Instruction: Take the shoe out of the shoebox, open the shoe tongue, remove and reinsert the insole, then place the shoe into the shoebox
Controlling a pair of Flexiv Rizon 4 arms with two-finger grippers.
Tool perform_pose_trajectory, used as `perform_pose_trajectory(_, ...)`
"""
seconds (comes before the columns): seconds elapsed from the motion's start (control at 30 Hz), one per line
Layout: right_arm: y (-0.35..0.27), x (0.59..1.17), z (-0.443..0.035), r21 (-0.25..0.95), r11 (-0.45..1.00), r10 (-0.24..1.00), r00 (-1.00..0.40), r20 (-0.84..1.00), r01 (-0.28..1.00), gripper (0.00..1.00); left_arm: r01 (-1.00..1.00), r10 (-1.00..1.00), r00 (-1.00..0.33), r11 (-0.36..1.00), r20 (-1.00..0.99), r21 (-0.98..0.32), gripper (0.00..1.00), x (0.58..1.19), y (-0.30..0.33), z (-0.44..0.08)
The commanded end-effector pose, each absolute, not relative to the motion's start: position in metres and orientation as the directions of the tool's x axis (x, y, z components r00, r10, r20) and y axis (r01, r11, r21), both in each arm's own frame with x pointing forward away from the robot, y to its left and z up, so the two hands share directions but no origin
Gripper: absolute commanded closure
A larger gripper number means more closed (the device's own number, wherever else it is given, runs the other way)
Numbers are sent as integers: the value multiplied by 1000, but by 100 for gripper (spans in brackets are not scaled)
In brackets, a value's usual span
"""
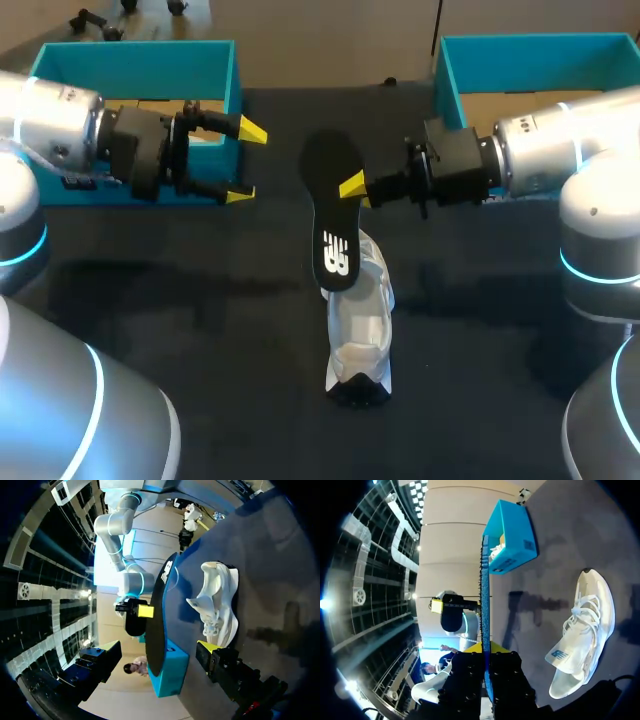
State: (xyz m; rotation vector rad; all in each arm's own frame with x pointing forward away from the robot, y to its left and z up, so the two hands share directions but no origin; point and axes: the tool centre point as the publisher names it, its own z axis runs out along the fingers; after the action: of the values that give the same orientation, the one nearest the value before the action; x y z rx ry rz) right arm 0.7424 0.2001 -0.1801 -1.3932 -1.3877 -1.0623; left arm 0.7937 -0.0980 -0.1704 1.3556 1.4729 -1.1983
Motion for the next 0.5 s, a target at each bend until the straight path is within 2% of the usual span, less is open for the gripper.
perform_pose_trajectory(0.03,202,743,-181,-14,6,253,12,967,1000,100,992,224,-122,-15,-967,-129,0,789,-104,-175)
perform_pose_trajectory(0.4,202,743,-181,-14,6,253,12,967,1000,100,992,224,-122,-15,-967,-129,0,789,-104,-175)
perform_pose_trajectory(0.5,202,743,-181,-11,1,233,11,972,1000,100,987,179,-158,5,-971,-160,0,786,-110,-181)
